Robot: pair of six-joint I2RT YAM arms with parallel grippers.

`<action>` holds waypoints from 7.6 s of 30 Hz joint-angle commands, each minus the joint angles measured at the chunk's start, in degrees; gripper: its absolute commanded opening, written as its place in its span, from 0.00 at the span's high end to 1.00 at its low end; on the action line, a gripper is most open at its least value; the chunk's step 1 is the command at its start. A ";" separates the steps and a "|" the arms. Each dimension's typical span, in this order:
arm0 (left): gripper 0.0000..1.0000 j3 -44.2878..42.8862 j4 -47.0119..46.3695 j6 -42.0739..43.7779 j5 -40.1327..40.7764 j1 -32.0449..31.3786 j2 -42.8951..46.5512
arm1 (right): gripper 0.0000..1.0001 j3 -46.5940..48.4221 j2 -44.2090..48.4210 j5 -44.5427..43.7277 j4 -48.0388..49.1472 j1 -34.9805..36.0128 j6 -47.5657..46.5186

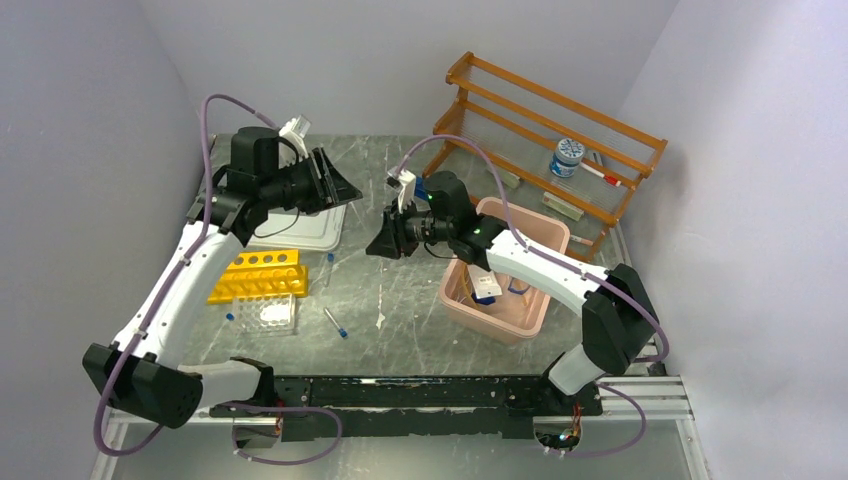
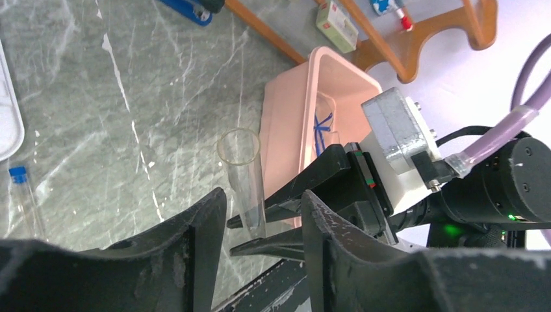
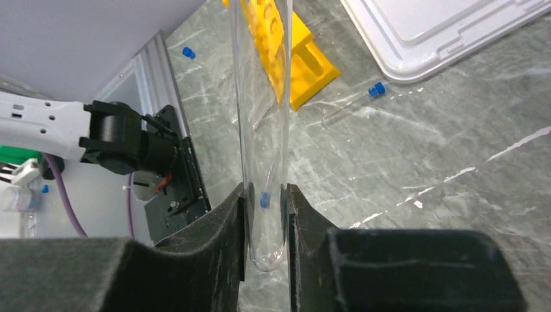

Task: Organize the chemistry lab equipment

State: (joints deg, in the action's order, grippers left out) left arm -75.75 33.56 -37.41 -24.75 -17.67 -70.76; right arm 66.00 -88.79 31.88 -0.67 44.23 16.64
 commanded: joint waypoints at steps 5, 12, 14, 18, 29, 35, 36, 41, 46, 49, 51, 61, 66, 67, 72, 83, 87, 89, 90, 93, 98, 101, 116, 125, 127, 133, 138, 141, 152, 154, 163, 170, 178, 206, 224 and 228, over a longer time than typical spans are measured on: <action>0.37 -3.30 5.16 2.55 -0.63 0.62 -1.50 | 0.82 2.46 1.21 0.40 -3.64 0.13 -6.99; 0.61 -2.19 4.53 0.91 -2.75 1.15 -2.90 | 0.83 4.43 0.47 0.89 -8.60 0.16 -12.82; 0.63 -1.75 4.28 0.71 -2.65 1.15 -2.80 | 0.83 5.06 0.14 0.61 -9.75 0.12 -14.17; 0.72 -1.73 5.24 1.35 -2.46 1.15 -3.13 | 0.83 5.45 0.07 -0.14 -10.40 0.16 -15.40; 0.67 -2.77 5.65 1.39 -1.50 1.15 -4.24 | 0.83 5.29 0.02 -0.38 -10.66 0.16 -16.17; 0.89 -2.34 5.13 2.54 0.26 1.15 -3.33 | 0.61 6.04 -0.65 -2.80 -10.65 0.22 -14.16; 0.89 -2.38 5.37 3.16 1.88 1.15 -2.96 | 0.53 6.08 -0.67 -3.13 -10.34 0.20 -13.40; 0.89 -2.98 10.05 8.12 19.42 1.15 -1.25 | 0.29 3.55 2.25 -8.90 -4.79 0.03 -8.35; 0.89 0.67 9.82 10.93 41.14 1.15 3.03 | 0.25 3.35 2.43 -14.08 -4.13 -1.59 -3.86; 0.89 4.44 6.04 13.44 50.33 1.15 6.37 | 0.25 2.54 2.37 -15.06 -4.13 -2.16 -2.53; 0.89 5.51 4.26 14.79 53.58 1.20 7.78 | 0.25 2.22 2.18 -15.09 -4.37 -2.66 -2.01; 0.89 13.56 -0.64 16.64 58.08 1.15 11.34 | 0.26 2.53 1.11 -13.78 -5.09 -5.17 -1.63; 0.88 15.80 0.27 15.83 58.74 1.15 11.39 | 0.26 2.40 0.99 -13.20 -5.75 -6.13 -1.47; 0.88 16.24 0.12 15.78 58.48 1.15 11.35 | 0.26 2.34 1.01 -13.16 -5.87 -6.21 -1.51; 0.89 19.93 -3.11 15.80 56.08 1.19 12.38 | 0.27 1.97 1.08 -12.91 -6.03 -6.55 -1.34; 0.89 30.94 -15.22 15.91 53.68 1.15 15.76 | 0.27 0.83 1.86 -13.05 -6.46 -6.77 -1.14; 0.89 32.76 -19.52 14.34 51.44 1.15 15.65 | 0.27 0.65 1.90 -13.21 -6.47 -6.79 -0.93; 0.89 33.46 -21.16 13.64 50.99 1.15 15.15 | 0.27 0.50 2.05 -13.48 -6.45 -6.70 -0.91; 0.89 33.75 -21.93 13.21 50.74 1.15 14.66 | 0.27 0.41 2.12 -13.63 -6.41 -6.78 -0.86; 0.90 34.29 -24.56 12.24 49.94 1.15 13.14 | 0.28 0.20 2.05 -13.61 -6.41 -6.76 -0.68; 0.90 34.64 -27.20 12.16 51.59 0.28 10.42 | 0.28 -0.20 2.12 -14.16 -6.12 -6.71 -0.24; 0.91 33.58 -24.72 12.33 58.16 -2.81 8.62 | 0.28 -0.34 1.98 -14.57 -6.02 -6.80 0.07; 0.89 38.79 -30.05 13.18 64.93 -7.37 7.05 | 0.28 -1.39 1.87 -14.86 -5.51 -6.87 1.61; 0.52 37.98 -28.46 10.60 64.82 -8.53 7.46 | 0.28 -0.71 2.16 -15.21 -6.37 -6.80 1.12; 0.39 35.71 -26.86 10.93 64.63 -8.52 8.39 | 0.27 -0.70 2.37 -15.46 -6.45 -6.81 1.11; 0.15 23.80 -15.17 11.50 64.02 -8.26 7.69 | 0.27 0.40 1.68 -15.48 -7.10 -6.76 1.25; 0.06 15.39 -6.42 10.98 63.18 -8.13 8.10 | 0.29 2.53 -0.60 -17.18 -9.20 -4.97 2.03; 0.06 10.66 -2.07 10.52 62.65 -7.87 8.84 | 0.30 3.66 -2.15 -20.68 -10.35 -0.81 2.55; 0.11 6.45 19.10 1.74 57.58 -6.64 12.39 | 0.32 11.55 -16.19 -31.78 -18.13 18.68 4.72; 0.14 8.75 21.31 0.17 56.51 -6.10 14.22 | 0.33 12.07 -18.39 -31.78 -17.91 20.86 4.92; 0.46 16.92 24.76 -6.75 54.86 -4.28 20.27 | 0.44 15.79 -28.35 -36.93 -18.74 28.04 1.68; 0.50 17.81 23.26 -7.19 51.16 -2.62 18.62 | 0.65 15.89 -31.76 -44.02 -20.05 28.56 2.41; 0.51 17.50 22.63 -6.99 50.00 -0.35 16.11 | 0.92 13.34 -31.36 -49.59 -19.67 28.31 2.51; 0.34 43.11 3.47 -11.46 35.92 0.28 12.80 | 0.96 -2.20 -15.50 -38.15 -4.10 13.66 4.28; 0.42 42.63 -4.81 -12.69 18.46 0.27 10.39 | 0.96 -3.85 -12.01 -39.91 -5.45 12.65 5.39; 0.42 43.47 -10.18 -13.04 12.52 0.10 8.96 | 0.96 -3.86 -9.78 -40.31 -5.91 12.04 5.27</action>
State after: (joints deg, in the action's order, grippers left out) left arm -32.64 30.55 -49.17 -3.09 -17.72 -60.75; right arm 62.43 -102.00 -7.03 -6.24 57.28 21.67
